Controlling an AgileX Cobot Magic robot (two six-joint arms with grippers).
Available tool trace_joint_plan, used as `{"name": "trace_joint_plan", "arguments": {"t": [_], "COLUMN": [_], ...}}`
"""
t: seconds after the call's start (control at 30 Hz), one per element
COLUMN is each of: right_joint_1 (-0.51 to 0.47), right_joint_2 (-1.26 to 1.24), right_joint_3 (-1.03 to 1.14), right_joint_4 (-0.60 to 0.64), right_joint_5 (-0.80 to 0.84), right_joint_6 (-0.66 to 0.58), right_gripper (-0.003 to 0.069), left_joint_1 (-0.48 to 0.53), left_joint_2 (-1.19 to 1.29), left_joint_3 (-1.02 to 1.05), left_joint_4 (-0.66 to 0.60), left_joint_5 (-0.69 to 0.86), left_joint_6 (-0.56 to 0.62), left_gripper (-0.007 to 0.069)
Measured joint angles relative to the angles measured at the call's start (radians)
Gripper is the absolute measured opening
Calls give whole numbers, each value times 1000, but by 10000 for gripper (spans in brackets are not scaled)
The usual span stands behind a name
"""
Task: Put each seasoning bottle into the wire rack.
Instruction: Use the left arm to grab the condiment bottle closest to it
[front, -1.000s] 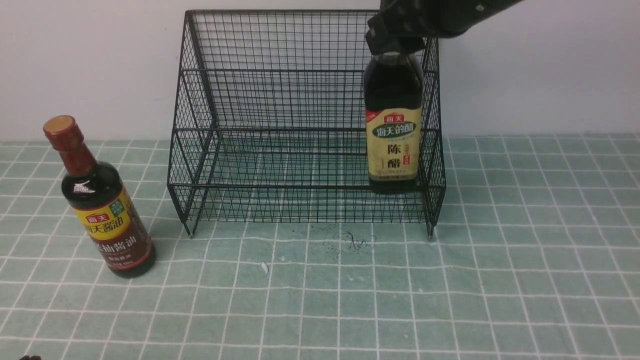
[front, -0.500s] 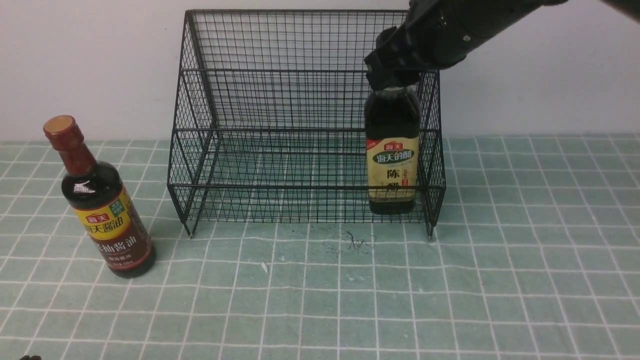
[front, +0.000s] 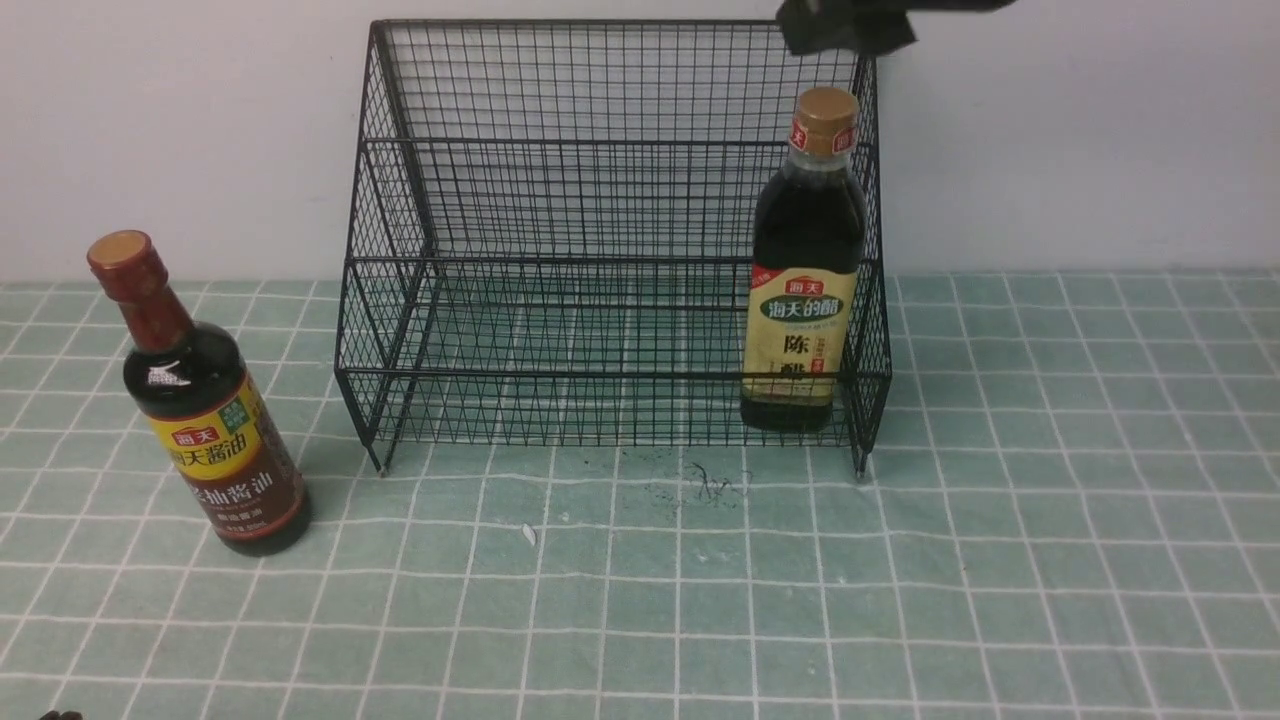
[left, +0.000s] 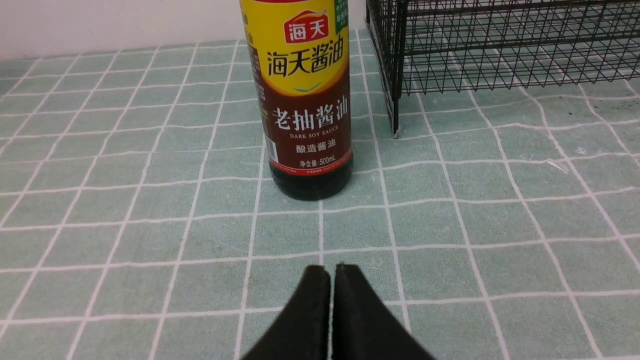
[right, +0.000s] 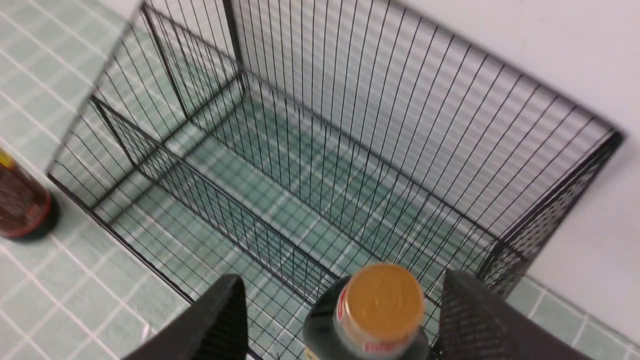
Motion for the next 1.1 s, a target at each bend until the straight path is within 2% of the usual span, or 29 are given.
{"name": "trace_joint_plan", "arguments": {"t": [0.13,0.2,0.3,0.43,0.47,0.5,0.6,0.7,0.77,1.0,1.07,1.1], "right_joint_1": [0,0,0,0,0,0,0,0,0,0,0,0], "right_joint_2": [-163,-212,-351,-490,-505,-568,-684,-797,-897,-1158,-1204,-1208], "right_joint_3": [-1,-2,-7,56,64,131,300,461,586,966,1048,1055], "right_joint_4": [-78,-109,-192,-245,-247,-256,-252,-235,-210,-194,-193,-193], "right_joint_5": [43,63,148,210,210,215,198,106,-15,-420,-521,-521], "right_joint_6": [132,157,217,278,281,303,335,359,393,441,441,441], "right_gripper": [448,429,337,195,180,122,35,-3,-11,-13,-13,-13], "left_joint_1": [0,0,0,0,0,0,0,0,0,0,0,0], "left_joint_2": [0,0,0,0,0,0,0,0,0,0,0,0], "left_joint_3": [0,0,0,0,0,0,0,0,0,0,0,0], "left_joint_4": [0,0,0,0,0,0,0,0,0,0,0,0], "left_joint_5": [0,0,0,0,0,0,0,0,0,0,0,0], "left_joint_6": [0,0,0,0,0,0,0,0,0,0,0,0], "left_gripper": [-6,-6,-6,-6,-6,-6,-6,-6,-6,-6,-6,-6]}}
